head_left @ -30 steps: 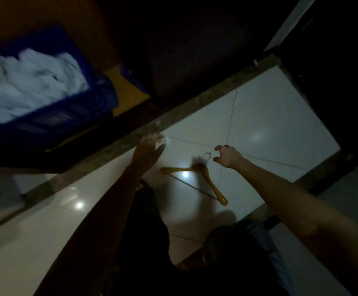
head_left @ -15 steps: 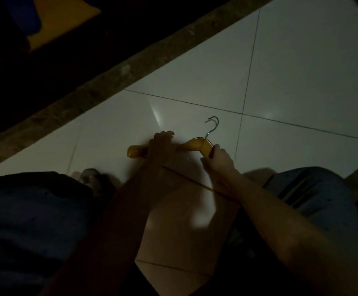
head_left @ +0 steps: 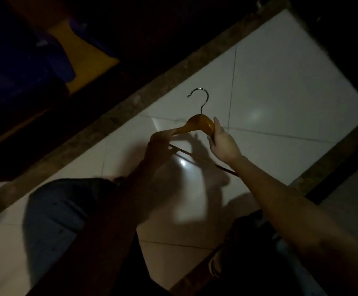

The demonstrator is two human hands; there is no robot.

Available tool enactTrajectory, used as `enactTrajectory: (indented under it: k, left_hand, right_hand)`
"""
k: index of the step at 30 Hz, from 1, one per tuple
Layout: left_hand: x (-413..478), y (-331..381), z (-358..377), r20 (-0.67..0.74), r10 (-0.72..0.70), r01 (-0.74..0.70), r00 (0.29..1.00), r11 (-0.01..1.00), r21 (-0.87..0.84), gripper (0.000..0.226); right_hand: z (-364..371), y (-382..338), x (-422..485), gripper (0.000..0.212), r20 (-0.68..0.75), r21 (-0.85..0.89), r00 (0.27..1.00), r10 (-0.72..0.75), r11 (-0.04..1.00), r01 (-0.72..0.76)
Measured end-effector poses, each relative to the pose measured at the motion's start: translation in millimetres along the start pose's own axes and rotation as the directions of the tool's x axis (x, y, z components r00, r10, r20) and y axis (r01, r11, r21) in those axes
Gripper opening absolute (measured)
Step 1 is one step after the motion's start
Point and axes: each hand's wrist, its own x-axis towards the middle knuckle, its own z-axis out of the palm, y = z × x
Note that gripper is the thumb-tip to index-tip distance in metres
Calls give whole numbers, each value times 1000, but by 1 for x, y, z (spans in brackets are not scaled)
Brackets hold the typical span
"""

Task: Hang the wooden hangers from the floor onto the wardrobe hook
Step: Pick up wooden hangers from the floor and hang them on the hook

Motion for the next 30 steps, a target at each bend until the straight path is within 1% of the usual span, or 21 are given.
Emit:
enactTrajectory:
  k: [2,3,4,6,9,11,13,14,15,17,19,21,22,24,26,30]
  left_hand:
    - [-8,24,-56,-50,9,-8,999,1000,23,65]
    - [-11,38,-87,-91,-24,27,996,999,23,65]
    - [-17,58,-123,-93,-71,73,993,997,15,64]
    - [-28,97,-192,-32,-178,177,983,983,-49,59]
    - [-42,145,-291,6,-202,201,979,979,35,47]
    - [-60,169,-356,35,-214,213,976,976,39,43]
    - [-78,186,-411,6,-209,209,978,978,13,39]
    - [-89,198,-443,-30,-217,216,976,976,-31,37]
    - [-99,212,-475,-74,-213,204,974,972,-118,35]
    - [-115,239,-543,-208,-202,134,957,944,-300,35]
    - [-128,269,-611,-346,-192,33,918,908,-417,41]
    - [-137,294,-674,-460,-147,-127,876,849,-513,43]
    - [-140,303,-700,-505,-118,-204,855,818,-537,42]
    - [-146,312,-744,-565,-69,-294,822,799,-525,36]
    - [-154,308,-777,-600,-43,-346,799,783,-517,31]
    - [-175,288,-831,-650,-90,-408,755,712,-572,31]
  right_hand:
    - [-60,-42,-14,68,-49,62,999,-3,998,6]
    - [-90,-62,-22,67,-70,82,997,-14,996,19]
    - [-119,-83,-32,67,-78,91,997,-23,995,30]
    - [-170,-125,-55,68,-49,123,998,-44,991,50]
    - [-243,-189,-87,68,-61,142,993,-100,984,108]
    - [-289,-230,-104,65,-53,156,991,-127,979,134]
    - [-331,-270,-119,61,-43,200,987,-154,967,160]
    - [-354,-293,-130,59,-41,211,983,-180,960,184]
    - [-376,-316,-141,57,-55,220,975,-216,950,223]
    - [-413,-360,-160,54,-85,204,953,-292,931,303]
    - [-440,-400,-174,50,-117,161,915,-386,902,401]
    - [-460,-439,-184,45,-148,100,868,-474,866,490]
    - [-469,-459,-188,44,-153,72,845,-512,847,526]
    - [-481,-499,-196,43,-152,58,803,-576,806,589]
    - [-490,-535,-201,47,-164,56,763,-625,767,640]
    - [-501,-596,-203,51,-190,49,697,-692,702,711]
